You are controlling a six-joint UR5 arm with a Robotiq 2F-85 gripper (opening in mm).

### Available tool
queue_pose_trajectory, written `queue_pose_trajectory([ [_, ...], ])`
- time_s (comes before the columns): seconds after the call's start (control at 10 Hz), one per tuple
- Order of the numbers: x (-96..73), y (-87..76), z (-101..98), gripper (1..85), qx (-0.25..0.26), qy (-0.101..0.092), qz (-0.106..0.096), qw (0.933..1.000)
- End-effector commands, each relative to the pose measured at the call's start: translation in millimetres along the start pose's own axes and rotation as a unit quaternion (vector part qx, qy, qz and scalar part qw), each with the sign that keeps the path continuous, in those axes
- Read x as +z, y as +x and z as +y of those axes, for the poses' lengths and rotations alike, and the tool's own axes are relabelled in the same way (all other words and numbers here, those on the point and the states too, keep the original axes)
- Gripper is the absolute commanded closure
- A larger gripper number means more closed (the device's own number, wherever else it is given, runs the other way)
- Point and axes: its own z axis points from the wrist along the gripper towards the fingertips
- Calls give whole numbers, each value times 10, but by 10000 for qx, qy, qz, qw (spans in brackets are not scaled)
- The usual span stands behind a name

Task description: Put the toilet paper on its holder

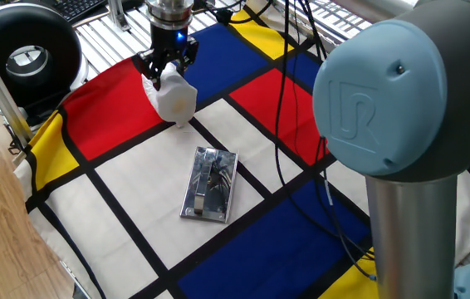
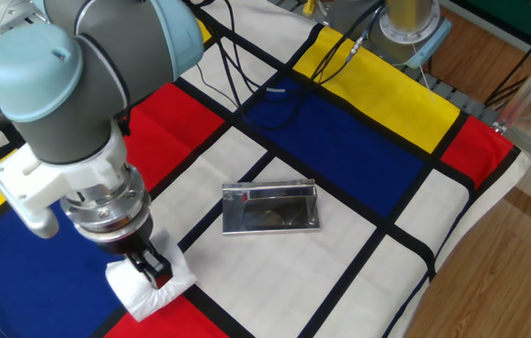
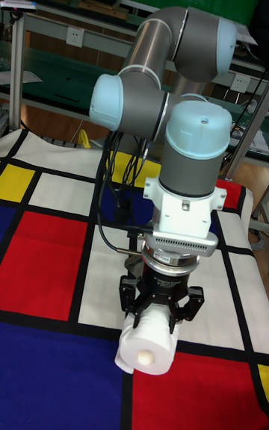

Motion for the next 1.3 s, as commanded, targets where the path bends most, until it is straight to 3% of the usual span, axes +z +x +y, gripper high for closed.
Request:
queue_pose_trajectory([
  [0.0, -78, 205, 75, 843, 142, -161, -11, 9998],
  [0.3, -140, 456, 33, 843, 194, -228, 5, 9996],
  [0.5, -96, 524, 27, 843, 141, -228, -66, 9996],
  [0.6, -94, 528, -25, 843, 100, -128, -61, 9998],
  [0.7, -94, 603, -113, 843, 155, 42, 81, 9998],
  [0.9, -99, 715, -184, 843, 411, 190, 290, 9986],
  [1.2, -111, 727, -346, 843, 883, 516, 278, 9944],
])
